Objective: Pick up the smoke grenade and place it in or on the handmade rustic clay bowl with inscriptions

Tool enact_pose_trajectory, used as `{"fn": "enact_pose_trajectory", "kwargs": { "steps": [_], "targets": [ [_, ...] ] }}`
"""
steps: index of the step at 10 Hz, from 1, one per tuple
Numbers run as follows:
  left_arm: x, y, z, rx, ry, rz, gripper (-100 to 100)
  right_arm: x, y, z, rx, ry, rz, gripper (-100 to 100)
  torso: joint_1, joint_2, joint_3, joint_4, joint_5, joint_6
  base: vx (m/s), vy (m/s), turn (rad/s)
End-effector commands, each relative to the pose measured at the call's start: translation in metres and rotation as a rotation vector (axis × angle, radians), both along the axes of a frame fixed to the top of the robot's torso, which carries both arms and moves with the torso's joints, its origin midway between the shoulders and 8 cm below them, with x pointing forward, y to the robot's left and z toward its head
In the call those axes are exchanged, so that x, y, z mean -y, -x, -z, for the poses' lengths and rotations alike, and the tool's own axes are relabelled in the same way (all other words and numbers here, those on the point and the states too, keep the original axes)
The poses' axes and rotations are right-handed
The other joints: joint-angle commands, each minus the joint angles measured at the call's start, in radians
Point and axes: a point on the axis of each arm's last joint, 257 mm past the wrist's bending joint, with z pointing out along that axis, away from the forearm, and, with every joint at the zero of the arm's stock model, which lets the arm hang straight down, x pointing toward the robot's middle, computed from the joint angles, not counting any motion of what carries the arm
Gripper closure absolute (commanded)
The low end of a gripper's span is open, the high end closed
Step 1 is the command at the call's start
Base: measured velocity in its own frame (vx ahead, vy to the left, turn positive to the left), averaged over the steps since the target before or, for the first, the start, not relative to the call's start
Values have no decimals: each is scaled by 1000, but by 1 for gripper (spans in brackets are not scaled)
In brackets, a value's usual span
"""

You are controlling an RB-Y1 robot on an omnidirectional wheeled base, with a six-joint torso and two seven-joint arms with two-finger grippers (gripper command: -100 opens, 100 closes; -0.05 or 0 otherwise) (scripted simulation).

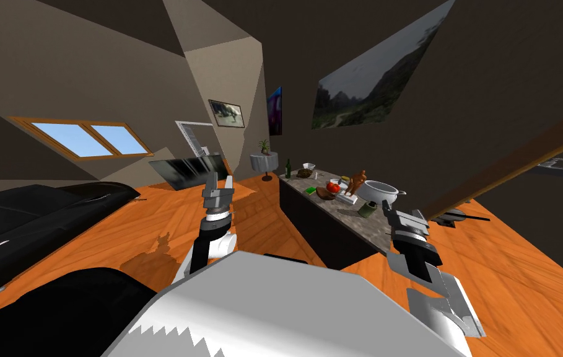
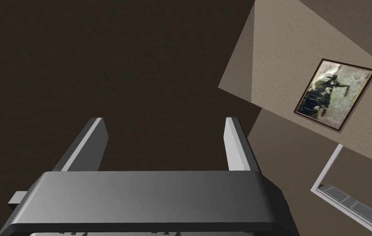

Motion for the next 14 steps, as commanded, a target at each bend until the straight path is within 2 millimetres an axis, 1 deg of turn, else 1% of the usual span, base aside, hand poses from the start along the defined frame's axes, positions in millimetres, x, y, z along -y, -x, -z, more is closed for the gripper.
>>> {"fn": "enact_pose_trajectory", "kwargs": {
  "steps": [1, 2, 4, 5, 7, 8, 11, 12, 14],
  "targets": [
    [0, 0, 0, 0, 0, 0, 0, 15, 6, 13, -40, 21, 62, -100, 0, 0, 0, 0, 0, 0, 61, 89, -23],
    [0, 0, 0, 0, 0, 0, 0, 15, 6, 13, -42, 25, 64, -100, 1, -1, -1, 0, 0, 0, 61, 80, -16],
    [0, 0, 0, 0, 0, 0, 0, 37, 18, 39, -106, 36, 155, -100, 0, -2, -1, 0, 0, 0, 79, 96, -31],
    [0, 0, 0, 0, 0, 0, 0, 37, 18, 39, -114, 50, 161, -100, 2, -2, -1, -1, 0, 0, 76, 81, -16],
    [0, 0, 0, 0, 0, 0, 0, 52, 32, 69, -183, 51, 238, -100, 0, -2, -1, -1, 0, 0, 84, 87, -10],
    [0, 0, 0, 0, 0, 0, 0, 52, 32, 69, -189, 62, 242, -100, 1, -3, -2, -1, 0, 0, 84, 67, -19],
    [0, 0, 0, 0, 0, 0, 0, 63, 55, 115, -296, 59, 334, -100, -2, -5, -3, -1, -1, 0, 122, 34, -16],
    [0, 0, 0, 0, 0, 0, 0, 63, 55, 115, -300, 65, 336, -100, -4, -6, -3, -1, -1, 0, 96, 3, -4],
    [0, 0, 0, 0, 0, 0, 0, 64, 70, 145, -364, 55, 380, -100, -6, -3, -2, -1, -1, 0, 98, -10, -11]
  ]
}}
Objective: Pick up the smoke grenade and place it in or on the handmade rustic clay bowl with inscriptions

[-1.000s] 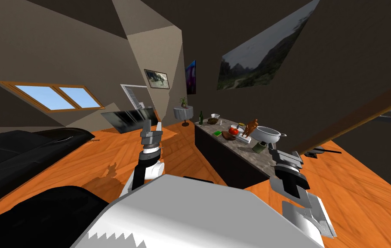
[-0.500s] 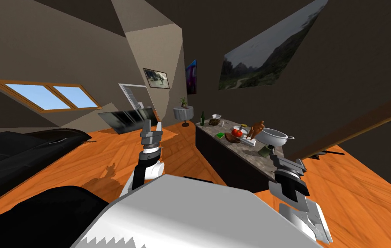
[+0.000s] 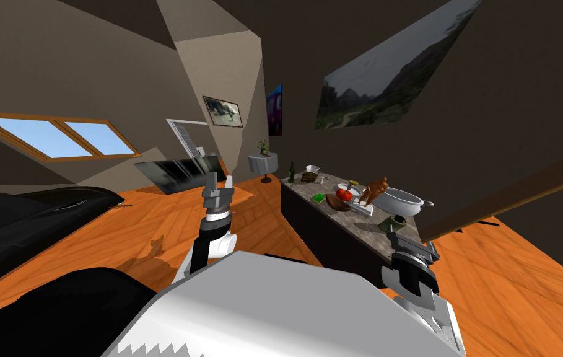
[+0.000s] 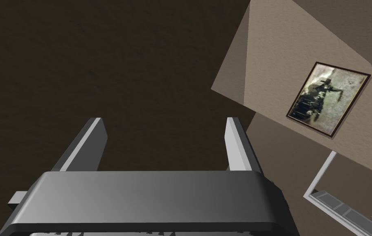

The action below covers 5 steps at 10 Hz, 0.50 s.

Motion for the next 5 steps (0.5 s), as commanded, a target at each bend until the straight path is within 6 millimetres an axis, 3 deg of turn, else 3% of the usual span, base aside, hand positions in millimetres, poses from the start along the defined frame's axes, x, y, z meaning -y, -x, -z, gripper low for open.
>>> {"fn": "enact_pose_trajectory", "kwargs": {
  "steps": [1, 3, 5],
  "targets": [
    [0, 0, 0, 0, 0, 0, 0, -1, 12, 24, -49, -8, 33, -100, 0, 0, 0, 0, 0, 0, 148, -77, -13],
    [0, 0, 0, 0, 0, 0, 0, -8, 22, 50, -91, -34, 59, -100, -5, -3, -2, -1, -1, 0, 163, -101, 4],
    [0, 0, 0, 0, 0, 0, 0, -16, 25, 65, -111, -55, 72, -100, -8, -4, -3, -1, -2, 0, 169, -156, 14]
  ]
}}
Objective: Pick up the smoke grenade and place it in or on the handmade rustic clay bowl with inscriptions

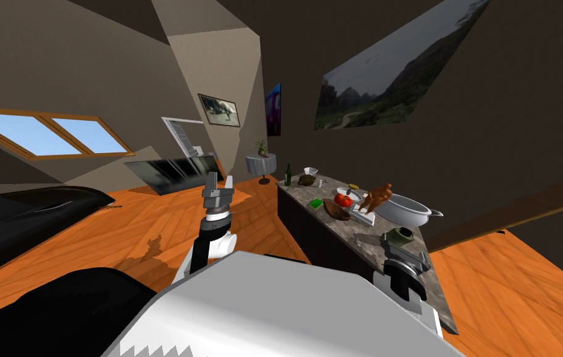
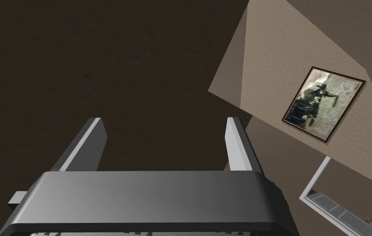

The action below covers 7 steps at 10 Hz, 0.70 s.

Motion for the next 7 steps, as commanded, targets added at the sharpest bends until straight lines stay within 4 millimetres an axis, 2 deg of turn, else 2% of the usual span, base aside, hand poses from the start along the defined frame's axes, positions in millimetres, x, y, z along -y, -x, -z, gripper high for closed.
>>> {"fn": "enact_pose_trajectory", "kwargs": {
  "steps": [1, 2, 3, 4, 5, 6, 7],
  "targets": [
    [0, 0, 0, 0, 0, 0, 0, -4, 0, 5, -8, -8, 6, -100, 0, 0, 0, 0, 0, 0, 122, -209, 16],
    [0, 0, 0, 0, 0, 0, 0, -3, 1, 4, -5, -6, 4, -100, -2, 2, 1, 0, 0, 0, 47, -98, 18],
    [0, 0, 0, 0, 0, 0, 0, -3, 0, 4, -5, -5, 4, 0, 4, 6, 3, 1, 0, 0, 11, -18, 2],
    [0, 0, 0, 0, 0, 0, 0, 4, -5, -6, 0, -1, 9, -100, 9, 9, 5, 2, 2, 0, 34, -53, 30],
    [0, 0, 0, 0, 0, 0, 0, 1, -3, -2, -2, 0, 6, -100, 8, 9, 5, 2, 2, 0, 22, -35, 15],
    [0, 0, 0, 0, 0, 0, 0, 2, -3, -3, -2, -1, 7, 100, 9, 10, 5, 2, 2, 0, 4, -6, 1],
    [0, 0, 0, 0, 0, 0, 0, 2, -4, -3, -1, -2, 6, 100, 10, 11, 6, 2, 2, 0, 0, 0, 0]
  ]
}}
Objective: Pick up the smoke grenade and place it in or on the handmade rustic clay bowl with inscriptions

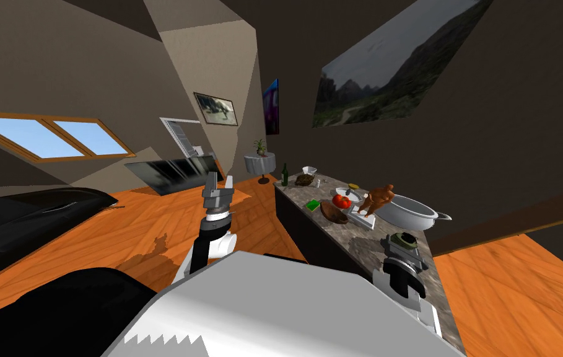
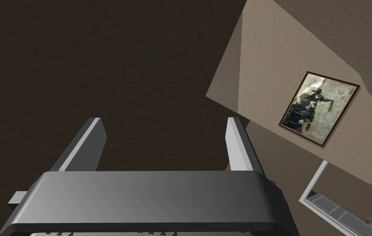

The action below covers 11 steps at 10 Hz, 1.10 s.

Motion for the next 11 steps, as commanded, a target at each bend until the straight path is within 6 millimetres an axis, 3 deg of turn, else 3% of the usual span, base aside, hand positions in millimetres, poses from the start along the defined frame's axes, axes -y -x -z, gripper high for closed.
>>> {"fn": "enact_pose_trajectory", "kwargs": {
  "steps": [1, 3, 4, 5, 6, 7, 10, 11],
  "targets": [
    [0, 0, 0, 0, 0, 0, 0, 0, 0, 0, 0, 0, 0, 100, 0, 0, 0, 0, 0, 0, 0, 0, 0],
    [0, 0, 0, 0, 0, 0, 0, 0, 0, 0, -1, 1, 0, 100, 0, 0, 0, 0, 0, 0, 0, 0, 0],
    [0, 0, 0, 0, 0, 0, 0, 0, 0, 0, -2, 1, 0, 0, 0, 0, 0, 0, 0, 0, 0, 0, 0],
    [0, 0, 0, 0, 0, 0, 0, 0, 0, 0, -2, 2, 0, 100, 0, 0, 0, 0, 0, 0, 0, 0, 0],
    [0, 0, 0, 0, 0, 0, 0, 0, 0, 0, -2, 2, 0, 0, 0, 0, 0, 0, 0, 0, 0, 0, 0],
    [0, 0, 0, 0, 0, 0, 0, 4, 3, -1, -8, 7, 2, 100, 0, 0, 0, 0, 0, 0, -39, 146, -13],
    [0, 0, 0, 0, 0, 0, 0, 13, 5, -8, -10, 24, 6, 100, 16, 11, 4, -3, -5, 2, -132, 202, -20],
    [0, 0, 0, 0, 0, 0, 0, 24, 7, -19, -9, 46, 11, 100, 15, 13, 5, -3, -6, 2, -144, 203, -20]
  ]
}}
